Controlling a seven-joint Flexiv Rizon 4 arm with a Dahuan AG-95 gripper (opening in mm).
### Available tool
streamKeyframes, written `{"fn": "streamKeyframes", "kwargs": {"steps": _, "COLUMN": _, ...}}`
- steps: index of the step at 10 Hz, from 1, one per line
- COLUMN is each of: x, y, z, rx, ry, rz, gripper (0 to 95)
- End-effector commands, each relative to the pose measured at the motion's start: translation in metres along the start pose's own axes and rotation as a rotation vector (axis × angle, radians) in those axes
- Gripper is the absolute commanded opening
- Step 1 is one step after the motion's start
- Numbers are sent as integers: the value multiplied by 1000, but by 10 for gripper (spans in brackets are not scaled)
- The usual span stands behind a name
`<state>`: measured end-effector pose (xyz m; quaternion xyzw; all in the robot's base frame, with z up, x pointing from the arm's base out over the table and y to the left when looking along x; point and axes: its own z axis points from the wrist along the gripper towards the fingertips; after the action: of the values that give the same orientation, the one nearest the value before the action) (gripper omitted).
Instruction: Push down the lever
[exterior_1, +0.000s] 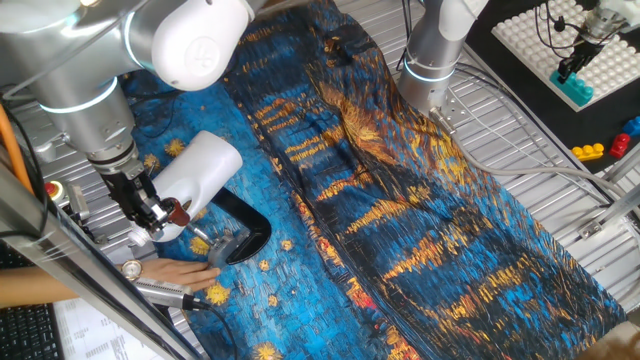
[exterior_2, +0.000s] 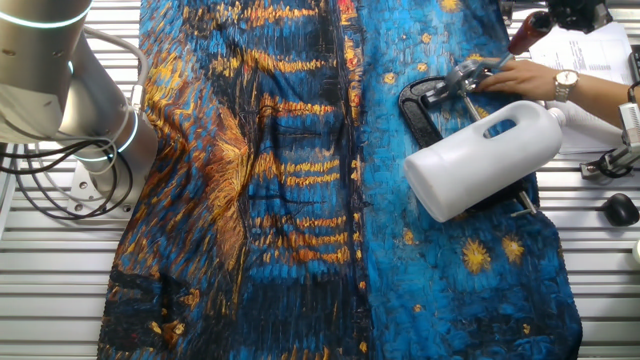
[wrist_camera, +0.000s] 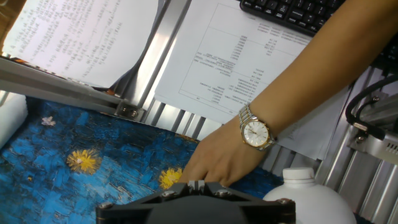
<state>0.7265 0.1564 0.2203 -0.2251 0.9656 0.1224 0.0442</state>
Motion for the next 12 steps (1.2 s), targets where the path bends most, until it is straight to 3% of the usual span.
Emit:
{"fn": "streamKeyframes", "kwargs": {"steps": 1, "x": 7, "y": 1, "z": 0, "rx": 1, "ry": -3, "rz": -5, "gripper": 0}}
{"fn": "streamKeyframes", "kwargs": {"steps": 12, "x": 39, "y": 5, "z": 6, "rx": 6, "ry": 15, "rz": -41, "gripper": 0}}
